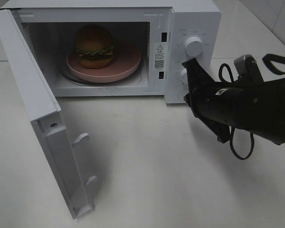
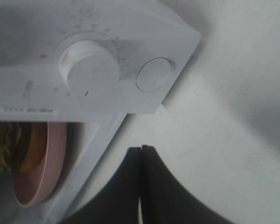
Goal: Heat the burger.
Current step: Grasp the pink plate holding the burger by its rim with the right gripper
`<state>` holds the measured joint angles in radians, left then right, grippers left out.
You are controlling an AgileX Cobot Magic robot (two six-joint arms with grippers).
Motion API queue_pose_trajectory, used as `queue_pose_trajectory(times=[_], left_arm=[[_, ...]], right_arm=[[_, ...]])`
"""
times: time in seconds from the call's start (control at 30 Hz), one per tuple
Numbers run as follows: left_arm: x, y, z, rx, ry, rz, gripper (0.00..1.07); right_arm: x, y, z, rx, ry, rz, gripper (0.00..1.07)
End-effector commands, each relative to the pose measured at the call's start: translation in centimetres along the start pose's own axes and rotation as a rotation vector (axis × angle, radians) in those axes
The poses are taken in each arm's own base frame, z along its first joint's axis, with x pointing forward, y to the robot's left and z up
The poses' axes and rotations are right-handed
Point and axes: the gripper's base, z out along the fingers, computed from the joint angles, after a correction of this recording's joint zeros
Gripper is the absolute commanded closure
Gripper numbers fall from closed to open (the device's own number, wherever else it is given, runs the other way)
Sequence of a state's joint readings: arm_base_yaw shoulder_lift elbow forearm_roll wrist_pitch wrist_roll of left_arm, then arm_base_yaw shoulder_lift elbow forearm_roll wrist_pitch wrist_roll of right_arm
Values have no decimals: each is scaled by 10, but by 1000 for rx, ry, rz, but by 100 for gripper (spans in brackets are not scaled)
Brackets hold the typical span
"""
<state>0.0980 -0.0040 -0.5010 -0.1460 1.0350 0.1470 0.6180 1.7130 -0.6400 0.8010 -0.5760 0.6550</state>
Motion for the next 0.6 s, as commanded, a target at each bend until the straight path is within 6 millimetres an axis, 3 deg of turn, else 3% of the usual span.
queue_pose_trajectory(times=[0.03,0.4,0.6], left_arm=[[2,-1,-3,-4,-24,4,9],[2,-1,-3,-4,-24,4,9],[2,-1,-3,-4,-24,4,9]], right_arm=[[1,8,-12,-8,75,-252,107],[1,18,-30,-18,331,-690,107],[7,39,-38,-103,533,-947,107]])
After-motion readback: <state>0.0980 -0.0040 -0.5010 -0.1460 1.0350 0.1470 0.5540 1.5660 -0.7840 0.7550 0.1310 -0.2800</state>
